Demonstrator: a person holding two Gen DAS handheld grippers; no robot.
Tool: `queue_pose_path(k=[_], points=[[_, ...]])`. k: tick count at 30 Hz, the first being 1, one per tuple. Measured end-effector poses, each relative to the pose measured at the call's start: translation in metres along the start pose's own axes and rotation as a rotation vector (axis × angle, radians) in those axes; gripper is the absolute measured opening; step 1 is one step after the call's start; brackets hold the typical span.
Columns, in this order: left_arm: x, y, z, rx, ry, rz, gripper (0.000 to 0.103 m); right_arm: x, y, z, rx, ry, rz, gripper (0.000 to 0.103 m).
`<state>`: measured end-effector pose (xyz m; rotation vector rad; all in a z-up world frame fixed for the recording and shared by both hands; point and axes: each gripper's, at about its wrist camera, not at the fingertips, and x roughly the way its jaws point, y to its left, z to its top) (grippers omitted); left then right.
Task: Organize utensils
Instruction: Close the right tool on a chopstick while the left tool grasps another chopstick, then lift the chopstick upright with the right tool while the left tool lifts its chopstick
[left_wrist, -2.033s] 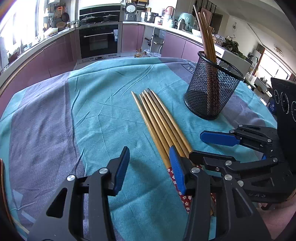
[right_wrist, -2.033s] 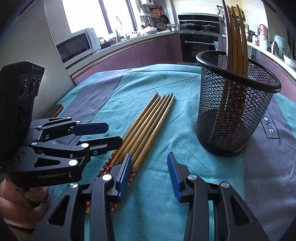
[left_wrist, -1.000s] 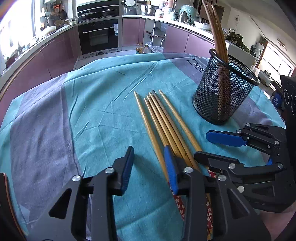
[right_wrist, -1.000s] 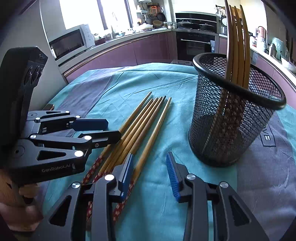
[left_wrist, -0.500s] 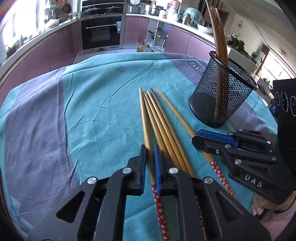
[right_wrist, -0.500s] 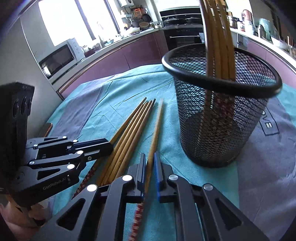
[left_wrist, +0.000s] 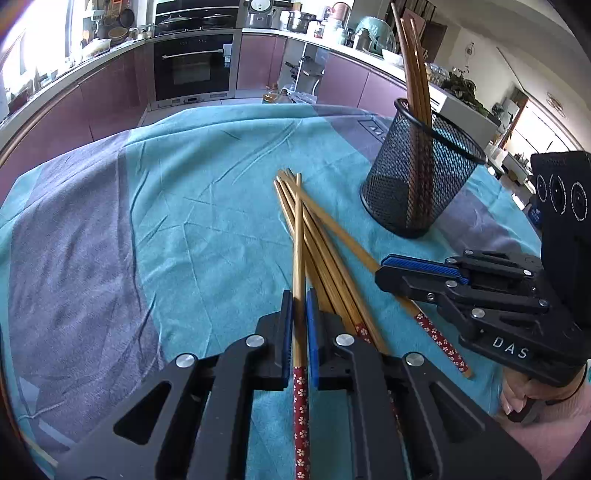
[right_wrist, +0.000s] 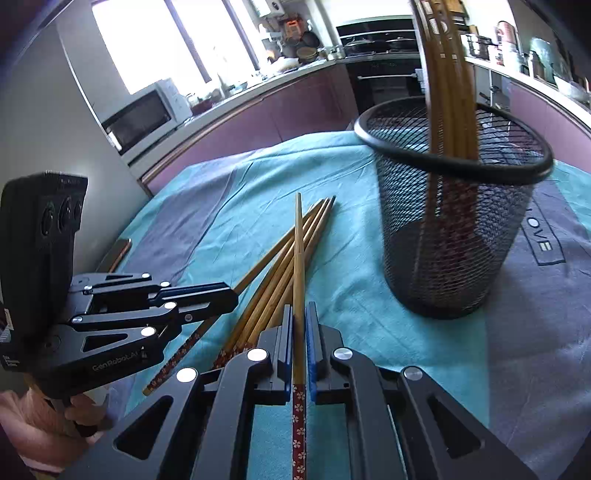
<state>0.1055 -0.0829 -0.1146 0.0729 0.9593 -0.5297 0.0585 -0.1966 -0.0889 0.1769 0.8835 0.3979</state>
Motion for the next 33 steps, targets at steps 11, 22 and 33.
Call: queue_pose_path(k=[11, 22, 33], points=[[0.010, 0.003, 0.007, 0.024, 0.029, -0.012, 0.013, 0.013, 0.003, 0.007, -0.015, 0.039, -0.016, 0.008], [0.018, 0.008, 0.022, -0.008, 0.035, -0.022, 0.008, 0.005, -0.001, 0.015, -0.019, -0.005, 0.002, 0.006], [-0.033, -0.007, 0.036, 0.013, -0.091, -0.102, 0.007, -0.054, -0.005, 0.026, -0.034, -0.144, 0.043, 0.006]])
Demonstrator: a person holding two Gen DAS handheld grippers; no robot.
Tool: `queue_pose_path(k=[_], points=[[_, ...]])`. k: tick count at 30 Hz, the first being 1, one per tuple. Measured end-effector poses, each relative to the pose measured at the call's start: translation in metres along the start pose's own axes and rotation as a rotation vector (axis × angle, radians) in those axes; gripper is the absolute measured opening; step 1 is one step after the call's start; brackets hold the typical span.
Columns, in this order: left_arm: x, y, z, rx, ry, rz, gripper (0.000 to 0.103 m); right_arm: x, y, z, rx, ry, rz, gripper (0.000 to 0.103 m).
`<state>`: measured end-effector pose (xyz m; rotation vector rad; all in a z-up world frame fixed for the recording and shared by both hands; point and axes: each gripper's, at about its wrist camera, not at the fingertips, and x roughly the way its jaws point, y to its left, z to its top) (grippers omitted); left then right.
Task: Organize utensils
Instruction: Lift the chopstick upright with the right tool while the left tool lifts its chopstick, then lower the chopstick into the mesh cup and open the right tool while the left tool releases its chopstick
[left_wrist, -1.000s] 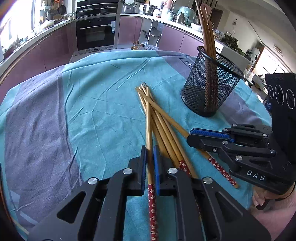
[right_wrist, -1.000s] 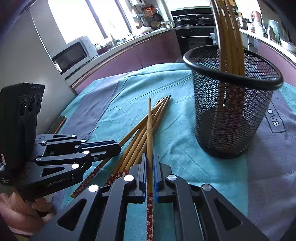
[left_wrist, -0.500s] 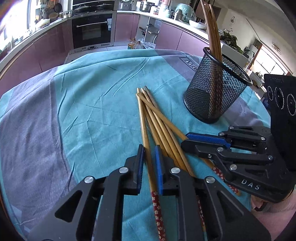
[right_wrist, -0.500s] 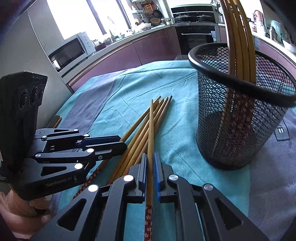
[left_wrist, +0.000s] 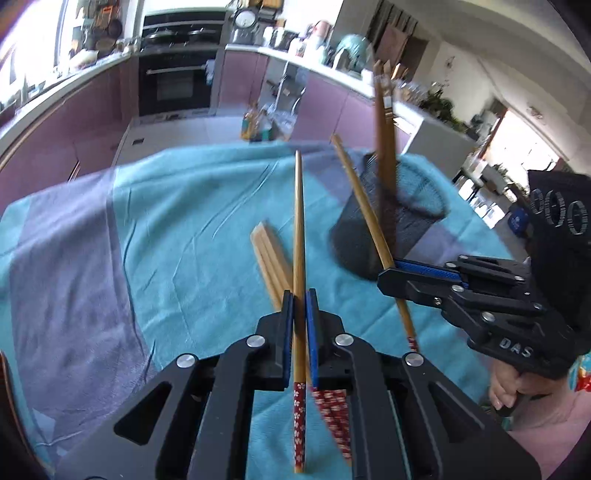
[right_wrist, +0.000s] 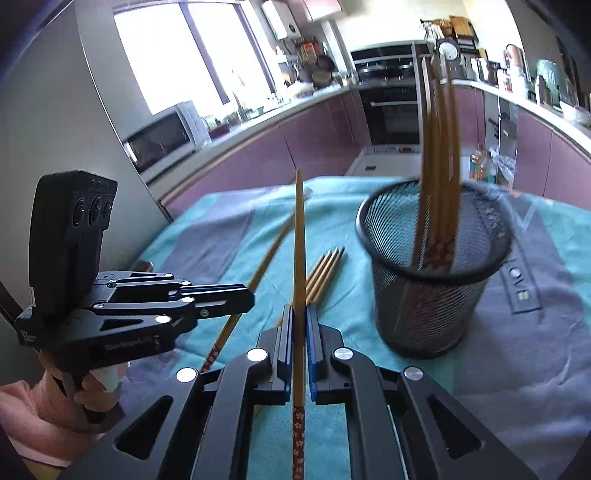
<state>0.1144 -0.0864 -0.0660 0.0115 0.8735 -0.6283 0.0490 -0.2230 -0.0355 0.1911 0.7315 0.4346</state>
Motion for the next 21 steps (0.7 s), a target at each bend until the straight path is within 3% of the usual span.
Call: queue_pose_path(k=[11, 21], points=[[-0.061, -0.021, 0.033, 0.033, -0.147, -0.133, 0.007, -0.056, -0.008, 0.026, -0.007, -0.184, -0.008, 0.006], [-0.081, -0.050, 0.080, 0.068, -0.271, -0.171, 0.007, -0.073, -0.033, 0.066, 0.005, -0.351, -0.082, 0.006]])
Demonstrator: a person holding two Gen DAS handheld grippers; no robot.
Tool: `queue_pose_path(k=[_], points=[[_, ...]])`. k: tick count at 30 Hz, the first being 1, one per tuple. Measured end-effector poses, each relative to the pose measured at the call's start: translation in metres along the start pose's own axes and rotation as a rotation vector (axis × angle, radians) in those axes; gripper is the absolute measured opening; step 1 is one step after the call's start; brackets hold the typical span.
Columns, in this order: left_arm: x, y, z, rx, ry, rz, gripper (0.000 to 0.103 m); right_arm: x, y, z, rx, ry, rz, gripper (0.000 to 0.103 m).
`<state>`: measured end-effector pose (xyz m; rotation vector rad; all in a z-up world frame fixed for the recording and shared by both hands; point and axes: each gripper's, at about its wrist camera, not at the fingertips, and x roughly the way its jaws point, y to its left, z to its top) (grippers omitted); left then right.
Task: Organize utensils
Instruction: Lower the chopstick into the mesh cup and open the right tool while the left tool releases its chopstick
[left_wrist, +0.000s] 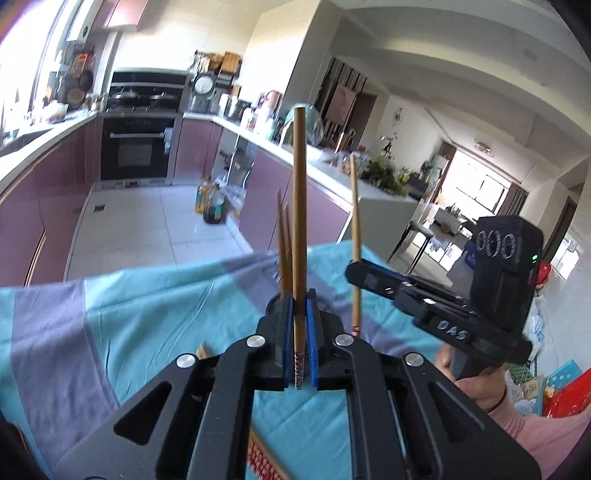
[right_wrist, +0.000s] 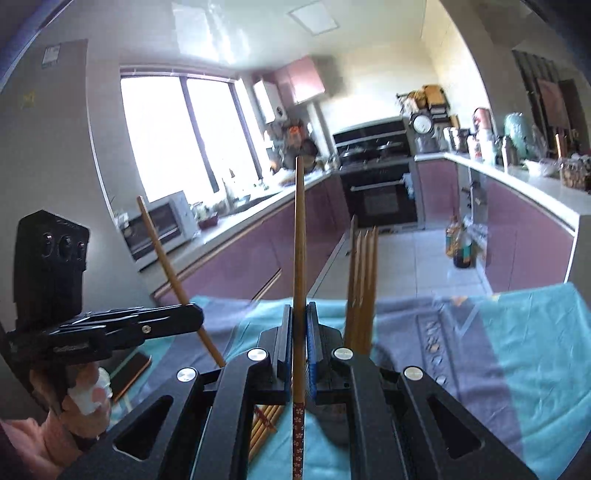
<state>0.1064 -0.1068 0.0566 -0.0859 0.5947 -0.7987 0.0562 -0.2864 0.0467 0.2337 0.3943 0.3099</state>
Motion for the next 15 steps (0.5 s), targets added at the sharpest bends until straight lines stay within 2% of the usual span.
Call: queue_pose_path(k=[8, 12, 15], points=[[0.004, -0.025, 0.032, 0.057, -0.047, 0.000, 0.007, 0.009, -0.009, 0.022, -0.013, -0.093, -0.043, 0.006], [0.017, -0.036, 0.031, 0.105, -0.021, 0.062, 0.007, 0.019, -0.013, 0.026, -0.027, -0.111, -0.069, 0.006], [0.033, -0.040, 0.023, 0.126, 0.024, 0.086, 0.007, 0.027, -0.016, 0.020, -0.028, -0.094, -0.086, 0.006]])
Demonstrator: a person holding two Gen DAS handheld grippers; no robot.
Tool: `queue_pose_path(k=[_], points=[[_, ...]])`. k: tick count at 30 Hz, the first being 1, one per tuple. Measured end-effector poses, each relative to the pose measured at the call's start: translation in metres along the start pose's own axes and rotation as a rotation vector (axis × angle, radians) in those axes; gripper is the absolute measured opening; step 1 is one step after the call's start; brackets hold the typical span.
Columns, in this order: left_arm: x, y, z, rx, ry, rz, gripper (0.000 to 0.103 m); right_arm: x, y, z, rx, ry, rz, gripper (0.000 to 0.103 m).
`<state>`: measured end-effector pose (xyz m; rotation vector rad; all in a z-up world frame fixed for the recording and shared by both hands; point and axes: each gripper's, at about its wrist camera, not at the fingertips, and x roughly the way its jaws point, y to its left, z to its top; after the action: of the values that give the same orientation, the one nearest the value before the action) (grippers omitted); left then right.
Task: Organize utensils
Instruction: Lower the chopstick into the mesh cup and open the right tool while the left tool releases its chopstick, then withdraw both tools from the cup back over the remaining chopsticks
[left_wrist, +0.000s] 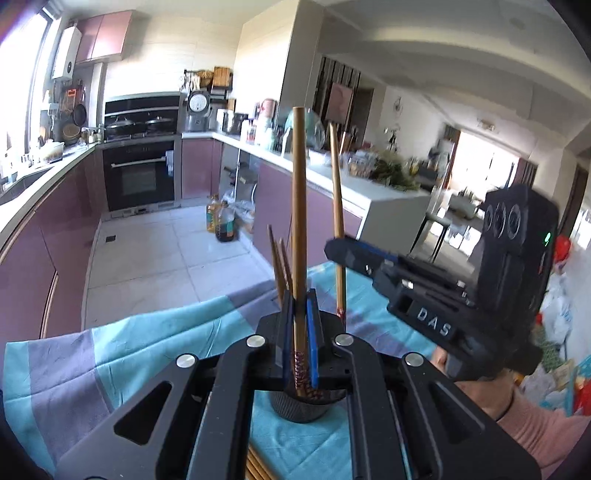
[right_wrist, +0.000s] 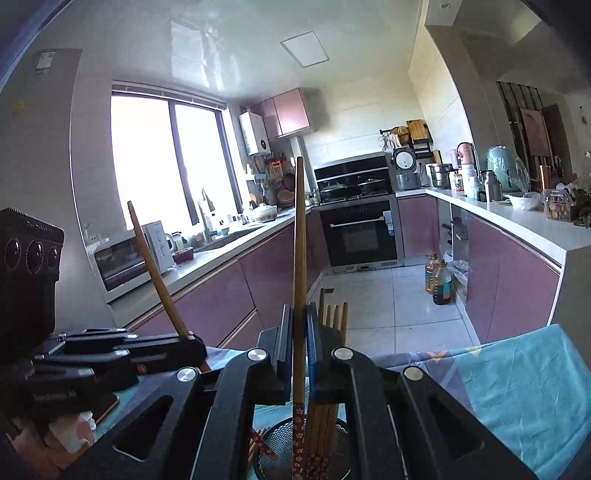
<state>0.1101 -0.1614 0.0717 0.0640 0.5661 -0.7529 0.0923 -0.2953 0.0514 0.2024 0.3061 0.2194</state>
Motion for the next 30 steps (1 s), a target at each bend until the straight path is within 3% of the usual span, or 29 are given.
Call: queue_pose_path(k=[7, 21, 28, 30], points=[[0.028, -0.001, -0.014, 0.016, 0.101, 0.000, 0.007, 0.011, -0.005, -0.020, 0.005, 0.082, -0.025, 0.006], [0.066, 0.013, -0.024, 0.024, 0.219, -0.013, 0.008, 0.023, -0.015, -0.038, 0.006, 0.301, -0.051, 0.006], [0.076, 0.028, -0.026, -0.023, 0.233, 0.002, 0.018, 0.029, -0.019, -0.046, 0.031, 0.323, -0.064, 0.009], [0.075, 0.030, -0.027, -0.030, 0.226, 0.004, 0.019, 0.028, -0.019, -0.045, 0.034, 0.316, -0.062, 0.014]])
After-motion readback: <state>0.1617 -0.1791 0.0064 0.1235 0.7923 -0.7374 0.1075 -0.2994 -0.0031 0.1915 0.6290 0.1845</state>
